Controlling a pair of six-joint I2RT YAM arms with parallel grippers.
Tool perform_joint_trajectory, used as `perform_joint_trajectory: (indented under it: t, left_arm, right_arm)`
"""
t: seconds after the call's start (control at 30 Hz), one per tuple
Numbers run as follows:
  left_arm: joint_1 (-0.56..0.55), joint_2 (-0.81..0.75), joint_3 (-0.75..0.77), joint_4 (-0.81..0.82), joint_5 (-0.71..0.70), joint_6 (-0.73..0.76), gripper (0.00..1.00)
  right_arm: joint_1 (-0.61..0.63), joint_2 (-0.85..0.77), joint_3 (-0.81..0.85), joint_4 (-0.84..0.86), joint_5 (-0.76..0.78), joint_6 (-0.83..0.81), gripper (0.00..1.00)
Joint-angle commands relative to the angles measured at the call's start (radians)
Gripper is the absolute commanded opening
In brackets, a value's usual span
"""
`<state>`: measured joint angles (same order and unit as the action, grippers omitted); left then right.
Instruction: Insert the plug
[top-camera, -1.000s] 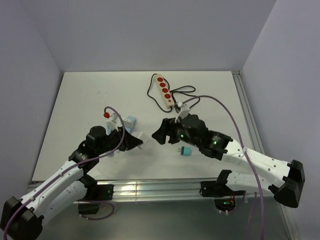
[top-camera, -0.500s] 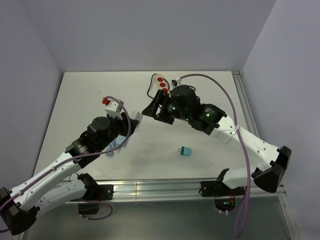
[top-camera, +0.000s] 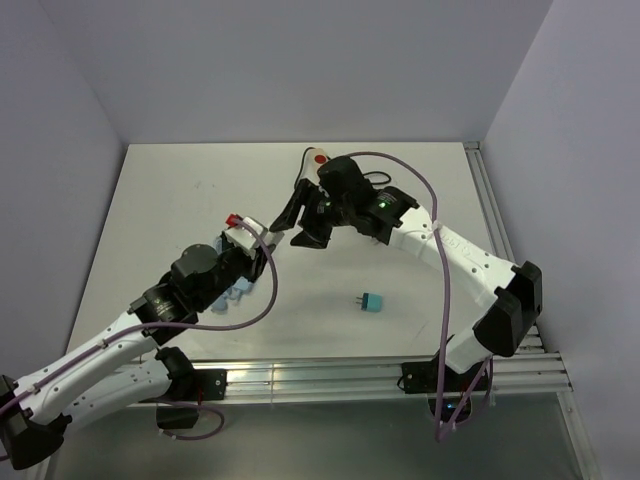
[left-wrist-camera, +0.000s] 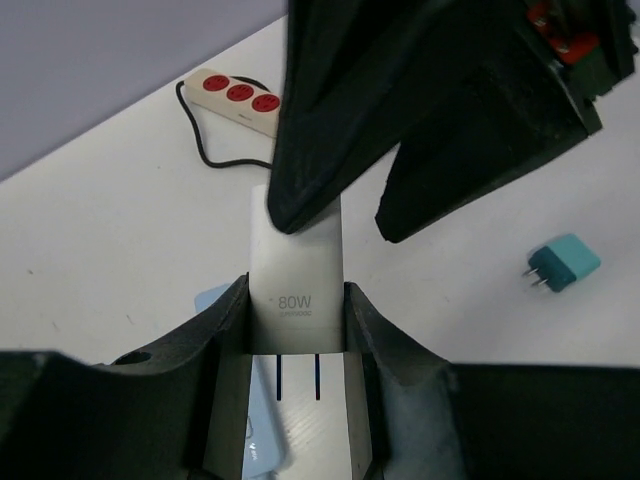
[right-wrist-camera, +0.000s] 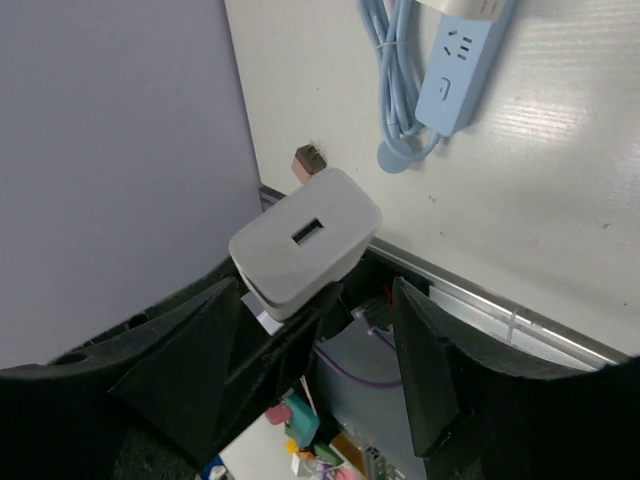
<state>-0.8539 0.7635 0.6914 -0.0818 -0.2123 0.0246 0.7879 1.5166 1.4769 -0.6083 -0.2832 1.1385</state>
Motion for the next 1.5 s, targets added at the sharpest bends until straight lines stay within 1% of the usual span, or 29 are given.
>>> perform_joint_trajectory:
  t: [0.0, 0.23, 0.33, 0.37, 0.43, 0.47, 0.63, 0.73, 0.77, 0.83, 0.87, 0.93, 0.97, 1.0, 1.03, 1.1, 1.13, 1.27, 1.3, 1.33, 1.4, 1.47]
  left_arm:
    - [-0.017, 0.006, 0.011, 0.085, 0.048, 0.135, 0.0]
    - [-0.054, 0.051, 0.046, 0.034, -0.004, 0.189, 0.0]
    - [-0.095, 0.082, 0.059, 0.022, -0.087, 0.231, 0.0]
    - [-0.118, 0.091, 0.062, 0.014, -0.137, 0.245, 0.0]
    - [-0.151, 0.103, 0.062, 0.016, -0.17, 0.264, 0.0]
    - [-0.161, 0.102, 0.059, 0.022, -0.208, 0.267, 0.0]
    - [-0.22, 0.082, 0.028, 0.063, -0.292, 0.288, 0.0]
    - [-0.232, 0.077, 0.025, 0.07, -0.309, 0.288, 0.0]
    - [-0.234, 0.077, 0.025, 0.071, -0.308, 0.29, 0.0]
    - [-0.237, 0.082, 0.03, 0.062, -0.311, 0.288, 0.0]
    - [-0.238, 0.086, 0.031, 0.059, -0.312, 0.288, 0.0]
    - [-0.243, 0.086, 0.034, 0.054, -0.314, 0.285, 0.0]
    - [-0.244, 0.085, 0.034, 0.059, -0.314, 0.282, 0.0]
    - [-0.246, 0.077, 0.03, 0.063, -0.312, 0.282, 0.0]
    - [-0.246, 0.077, 0.028, 0.063, -0.318, 0.276, 0.0]
    - [-0.246, 0.076, 0.034, 0.054, -0.323, 0.261, 0.0]
    - [-0.246, 0.076, 0.037, 0.05, -0.337, 0.255, 0.0]
    - [-0.246, 0.053, 0.042, 0.022, -0.338, 0.225, 0.01]
    - [-0.246, 0.043, 0.039, 0.02, -0.335, 0.221, 0.04]
    - [-0.246, 0.034, 0.036, 0.025, -0.338, 0.219, 0.11]
    - [-0.246, 0.007, 0.034, 0.025, -0.343, 0.201, 0.19]
    - [-0.246, -0.021, 0.033, 0.027, -0.34, 0.187, 0.25]
  right_arm:
    - [-0.003, 0.016, 0.097, -0.041, -0.027, 0.021, 0.7]
    - [-0.003, 0.065, 0.131, -0.067, -0.053, 0.023, 0.71]
    - [-0.003, 0.085, 0.135, -0.073, -0.065, 0.03, 0.7]
    - [-0.003, 0.088, 0.132, -0.071, -0.066, 0.033, 0.7]
    - [0.001, 0.09, 0.135, -0.085, -0.056, 0.032, 0.7]
    - [0.002, 0.094, 0.134, -0.09, -0.051, 0.029, 0.7]
    - [0.001, 0.103, 0.111, -0.091, -0.053, 0.043, 0.69]
    - [0.002, 0.116, 0.108, -0.088, -0.051, 0.056, 0.67]
    - [0.002, 0.12, 0.108, -0.084, -0.05, 0.061, 0.61]
    - [0.005, 0.122, 0.109, -0.073, -0.042, 0.069, 0.56]
    - [0.007, 0.125, 0.111, -0.071, -0.042, 0.07, 0.51]
    - [0.008, 0.126, 0.108, -0.07, -0.042, 0.081, 0.45]
    - [0.01, 0.126, 0.097, -0.062, -0.045, 0.084, 0.36]
    - [0.01, 0.126, 0.088, -0.058, -0.05, 0.089, 0.3]
    - [0.01, 0.126, 0.079, -0.038, -0.065, 0.099, 0.16]
    - [0.01, 0.125, 0.054, -0.022, -0.091, 0.112, 0.04]
    - [0.011, 0.122, 0.046, -0.001, -0.102, 0.121, 0.0]
    - [0.016, 0.097, 0.002, 0.065, -0.116, 0.124, 0.0]
    - [0.014, 0.091, -0.006, 0.082, -0.117, 0.124, 0.0]
    - [0.013, 0.079, -0.021, 0.112, -0.119, 0.122, 0.0]
    - [0.016, 0.073, -0.027, 0.134, -0.123, 0.116, 0.0]
    - [0.017, 0.067, -0.033, 0.16, -0.131, 0.095, 0.0]
